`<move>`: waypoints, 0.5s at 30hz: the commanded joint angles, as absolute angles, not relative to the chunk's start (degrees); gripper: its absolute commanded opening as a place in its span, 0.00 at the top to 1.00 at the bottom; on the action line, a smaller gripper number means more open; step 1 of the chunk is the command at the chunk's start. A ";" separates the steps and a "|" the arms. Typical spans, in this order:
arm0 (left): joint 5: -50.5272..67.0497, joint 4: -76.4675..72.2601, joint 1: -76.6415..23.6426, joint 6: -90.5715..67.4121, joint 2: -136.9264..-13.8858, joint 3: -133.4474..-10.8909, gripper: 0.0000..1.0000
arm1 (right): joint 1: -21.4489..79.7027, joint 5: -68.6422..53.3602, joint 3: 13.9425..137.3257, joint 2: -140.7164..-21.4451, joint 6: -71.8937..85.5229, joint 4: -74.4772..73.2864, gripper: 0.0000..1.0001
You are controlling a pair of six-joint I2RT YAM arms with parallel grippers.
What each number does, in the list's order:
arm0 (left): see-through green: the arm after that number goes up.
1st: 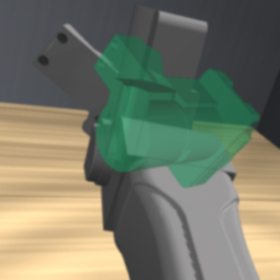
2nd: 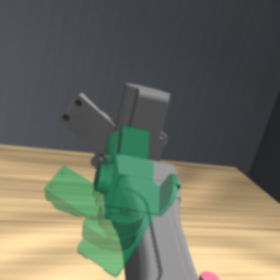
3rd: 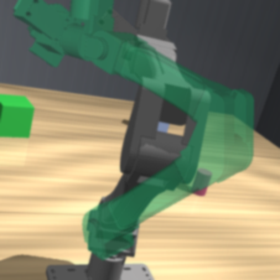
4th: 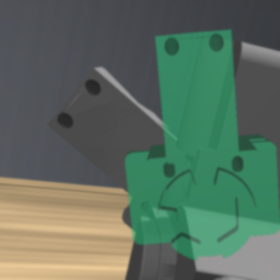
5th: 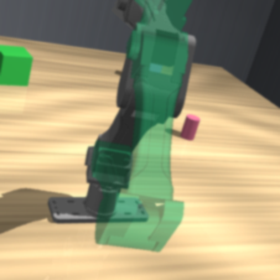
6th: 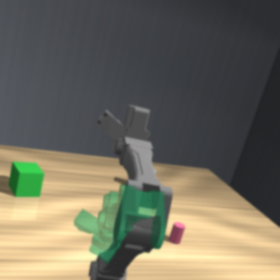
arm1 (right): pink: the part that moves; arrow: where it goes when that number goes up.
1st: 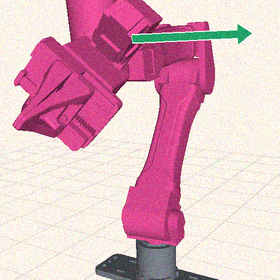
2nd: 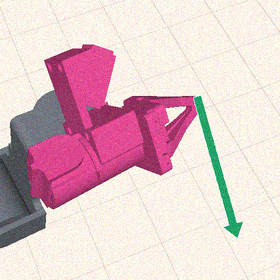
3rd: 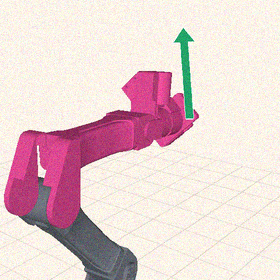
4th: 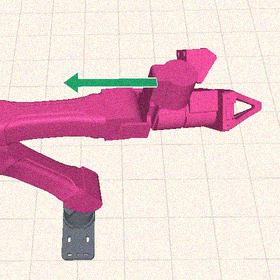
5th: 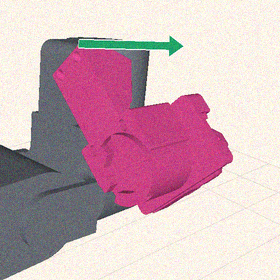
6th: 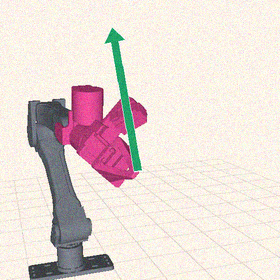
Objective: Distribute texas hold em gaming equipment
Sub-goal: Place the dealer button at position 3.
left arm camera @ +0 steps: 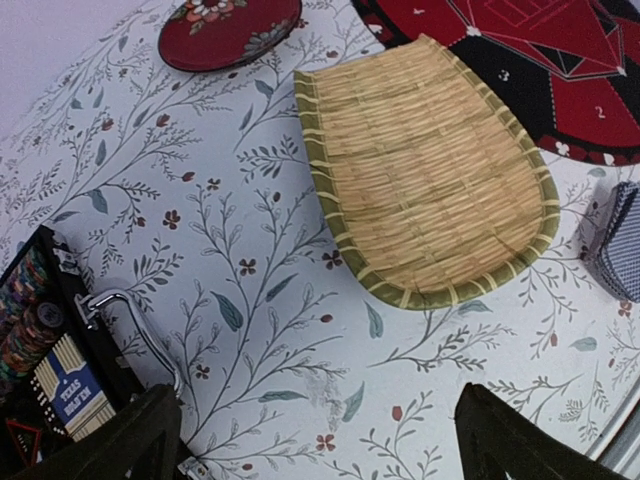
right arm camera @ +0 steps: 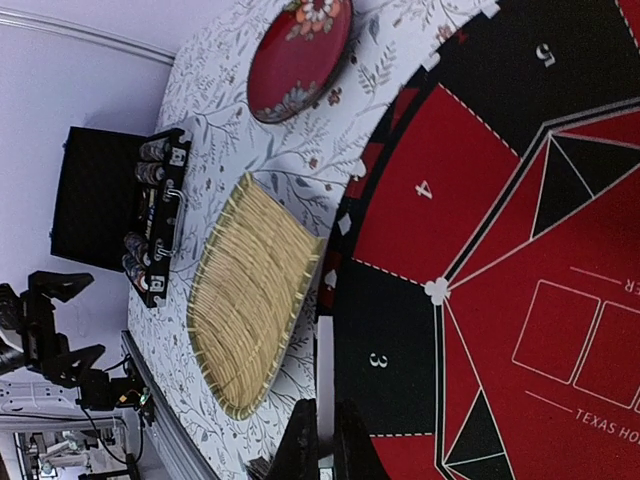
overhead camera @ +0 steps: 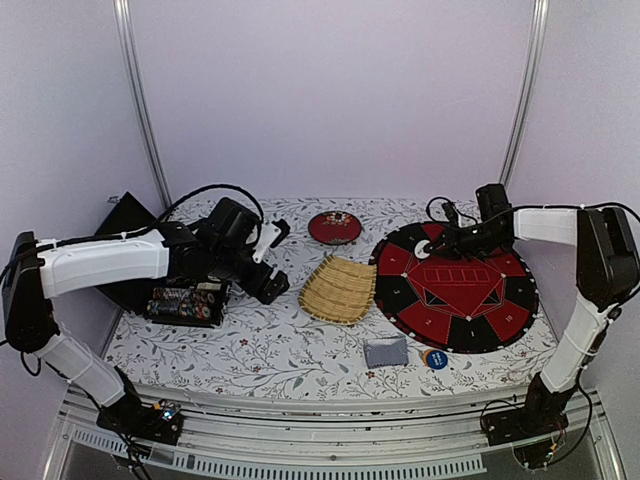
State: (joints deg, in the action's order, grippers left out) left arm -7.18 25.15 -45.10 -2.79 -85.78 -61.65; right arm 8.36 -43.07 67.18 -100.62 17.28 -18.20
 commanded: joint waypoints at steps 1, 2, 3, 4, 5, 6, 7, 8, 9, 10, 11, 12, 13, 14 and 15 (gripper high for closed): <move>-4.21 21.93 -41.83 -0.40 -85.98 -62.35 0.02 | 8.75 -42.10 67.65 -104.45 14.53 -23.28 0.98; -3.85 21.75 -41.43 0.02 -86.25 -62.40 0.02 | 8.96 -42.81 66.76 -105.06 14.51 -23.21 0.98; -3.59 21.59 -41.06 0.53 -86.55 -62.52 0.02 | 9.35 -43.55 65.70 -105.54 14.44 -23.15 0.98; -3.40 21.56 -40.69 1.05 -86.83 -62.84 0.02 | 9.81 -44.08 64.83 -105.97 14.29 -23.12 0.98; -3.34 21.47 -40.50 1.78 -87.24 -63.11 0.02 | 10.44 -44.46 63.77 -106.19 13.93 -22.99 0.98; -3.27 21.37 -40.25 2.29 -87.53 -63.30 0.02 | 11.11 -44.89 62.75 -106.37 13.70 -22.76 0.98; -3.21 21.10 -40.07 2.75 -87.88 -63.50 0.02 | 11.64 -45.55 61.75 -106.48 13.56 -21.79 0.98; -2.98 20.91 -39.81 3.08 -88.36 -63.66 0.02 | 12.10 -46.57 60.70 -106.75 13.94 -19.89 0.98; -2.59 20.65 -39.48 3.37 -88.72 -63.91 0.02 | 12.39 -47.58 60.34 -107.34 14.36 -18.23 0.98; -2.20 20.53 -39.28 3.56 -89.15 -64.21 0.02 | 12.59 -48.42 60.37 -108.00 15.03 -16.66 0.98; -1.98 20.53 -39.09 3.68 -89.53 -64.51 0.02 | 12.71 -48.99 60.55 -108.85 15.91 -15.38 0.98; -1.85 20.61 -39.03 3.68 -89.78 -64.74 0.02 | 12.82 -49.07 60.93 -109.77 16.39 -14.67 0.98; -1.80 20.76 -38.95 3.62 -89.90 -64.84 0.02 | 13.02 -49.05 61.37 -110.72 16.86 -14.75 0.98; -1.82 21.03 -38.94 3.60 -89.79 -64.76 0.02 | 13.32 -48.92 61.76 -111.72 16.87 -15.21 0.98; -1.77 21.21 -38.81 3.56 -89.49 -64.44 0.02 | 13.76 -48.79 61.84 -112.31 16.44 -15.62 0.98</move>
